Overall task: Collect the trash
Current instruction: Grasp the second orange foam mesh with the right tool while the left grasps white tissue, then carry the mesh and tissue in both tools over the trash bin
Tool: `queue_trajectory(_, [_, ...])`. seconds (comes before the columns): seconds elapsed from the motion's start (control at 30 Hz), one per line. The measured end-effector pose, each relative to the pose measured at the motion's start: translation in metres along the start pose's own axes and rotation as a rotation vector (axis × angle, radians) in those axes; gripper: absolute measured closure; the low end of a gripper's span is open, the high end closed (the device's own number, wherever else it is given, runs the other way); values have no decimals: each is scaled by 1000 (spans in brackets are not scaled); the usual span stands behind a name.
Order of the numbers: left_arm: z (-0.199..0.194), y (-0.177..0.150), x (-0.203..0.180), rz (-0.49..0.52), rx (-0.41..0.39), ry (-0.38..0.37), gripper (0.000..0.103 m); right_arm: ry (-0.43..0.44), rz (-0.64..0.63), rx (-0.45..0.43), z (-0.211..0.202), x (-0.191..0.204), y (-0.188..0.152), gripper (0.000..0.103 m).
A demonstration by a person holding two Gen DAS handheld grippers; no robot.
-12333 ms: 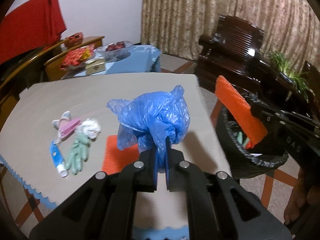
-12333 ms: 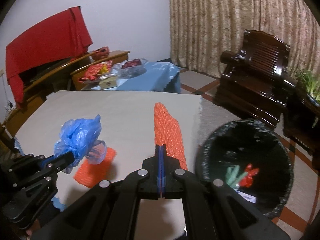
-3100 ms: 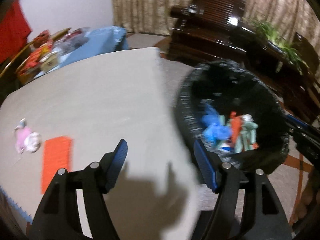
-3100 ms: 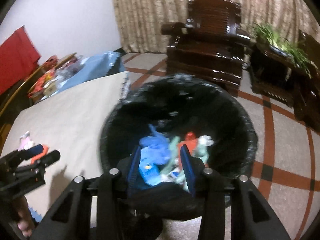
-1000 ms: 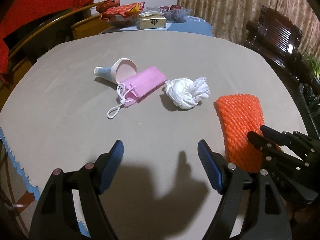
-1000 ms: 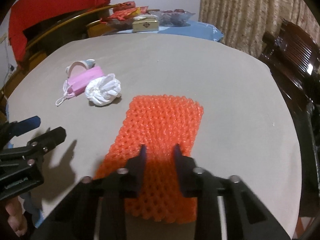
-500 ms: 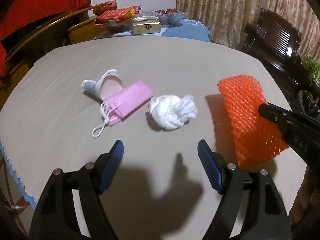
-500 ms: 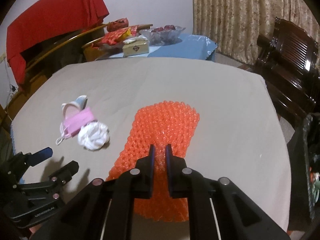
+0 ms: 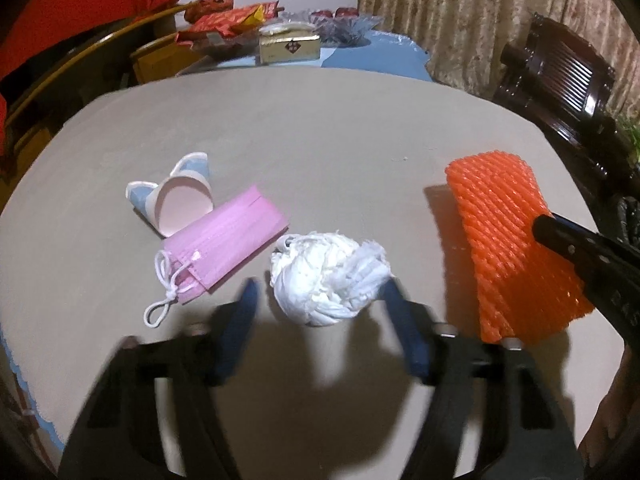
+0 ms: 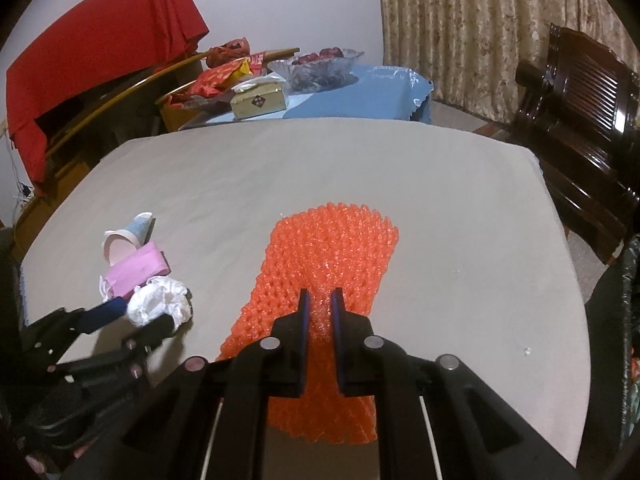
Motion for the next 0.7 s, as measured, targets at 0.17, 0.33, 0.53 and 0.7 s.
queue_trajectory(0.17, [-4,-2,-1,7,-12,10,79,6,-2,4,1,0,-4,93])
queue_trajectory(0.33, [-18,-4,-2,3,-19,-10,87,10,-4,-7,-9,4,-4,93])
queue_trajectory(0.53, [-45,-8,-8,10,-52,-9,88,10,-7,-28,-30,6,-3,93])
queue_trajectory(0.7, [-68,-15,-18,19,-75,-15,88,1,-6,-58,-58,1,-2,93])
Point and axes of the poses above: each gripper's, at about its wrist camera, not at the fingertips, and z roughly the way its jaws point, x to its left, y to its top, the point moved 6 cm from there along z, roughly the way its jaws point, and after that the axes turned 7 degrees about x, right-handed, at the moved point
